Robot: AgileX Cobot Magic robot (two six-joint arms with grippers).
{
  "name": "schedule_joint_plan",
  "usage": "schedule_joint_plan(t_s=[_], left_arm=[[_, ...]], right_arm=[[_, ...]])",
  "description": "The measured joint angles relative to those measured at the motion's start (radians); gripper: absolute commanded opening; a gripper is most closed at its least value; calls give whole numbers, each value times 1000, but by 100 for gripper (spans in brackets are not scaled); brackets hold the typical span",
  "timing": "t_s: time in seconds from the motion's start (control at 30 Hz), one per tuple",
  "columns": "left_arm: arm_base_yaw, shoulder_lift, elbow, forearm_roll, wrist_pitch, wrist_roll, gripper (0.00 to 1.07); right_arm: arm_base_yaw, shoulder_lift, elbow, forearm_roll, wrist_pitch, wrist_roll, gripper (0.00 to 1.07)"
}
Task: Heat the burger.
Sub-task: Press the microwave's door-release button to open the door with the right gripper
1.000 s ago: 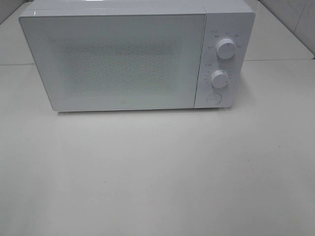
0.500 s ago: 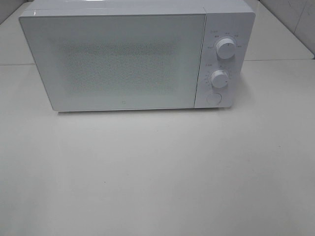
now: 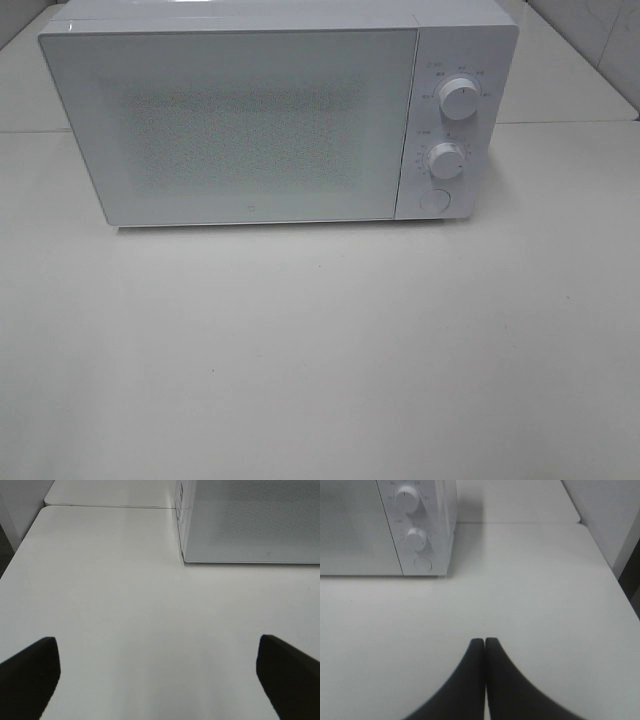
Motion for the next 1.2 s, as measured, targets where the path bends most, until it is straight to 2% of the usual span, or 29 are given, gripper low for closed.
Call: schedule_joint_plan(t_s=[0.23, 0.3, 0.33, 0.4, 0.43, 0.57, 0.6, 0.67, 0.7, 0.73, 0.8, 0.87, 1.2], left_arm=[[0, 0, 0, 0, 0, 0, 101], [0, 0, 0, 0, 0, 0, 101], [0, 0, 0, 0, 0, 0, 101], [0, 0, 0, 0, 0, 0, 101], [0, 0, 0, 0, 0, 0, 101], [0, 0, 0, 0, 0, 0, 101], [0, 0, 0, 0, 0, 0, 101], [0, 0, 0, 0, 0, 0, 101], [0, 0, 0, 0, 0, 0, 101], [0, 0, 0, 0, 0, 0, 101], [0, 0, 0, 0, 0, 0, 101], [0, 0, 0, 0, 0, 0, 101], [0, 0, 0, 0, 0, 0, 101]], right_arm=[[0, 159, -5, -1, -206, -4, 0], [0, 230, 11, -1, -369, -14, 0], [0, 230, 11, -1, -369, -14, 0], [0, 297, 45, -1, -526, -16, 0], [0, 297, 45, -1, -526, -16, 0], [0, 414, 126, -6, -784, -18, 0], [0, 414, 126, -6, -784, -18, 0], [0, 487, 182, -7, -956, -21, 0], [0, 487, 182, -7, -956, -21, 0], [0, 554, 225, -7, -1092, -21, 0], [0, 590, 244, -7, -1144, -21, 0], [0, 693, 285, -7, -1306, -21, 0], [0, 1018, 311, -7, -1611, -18, 0]])
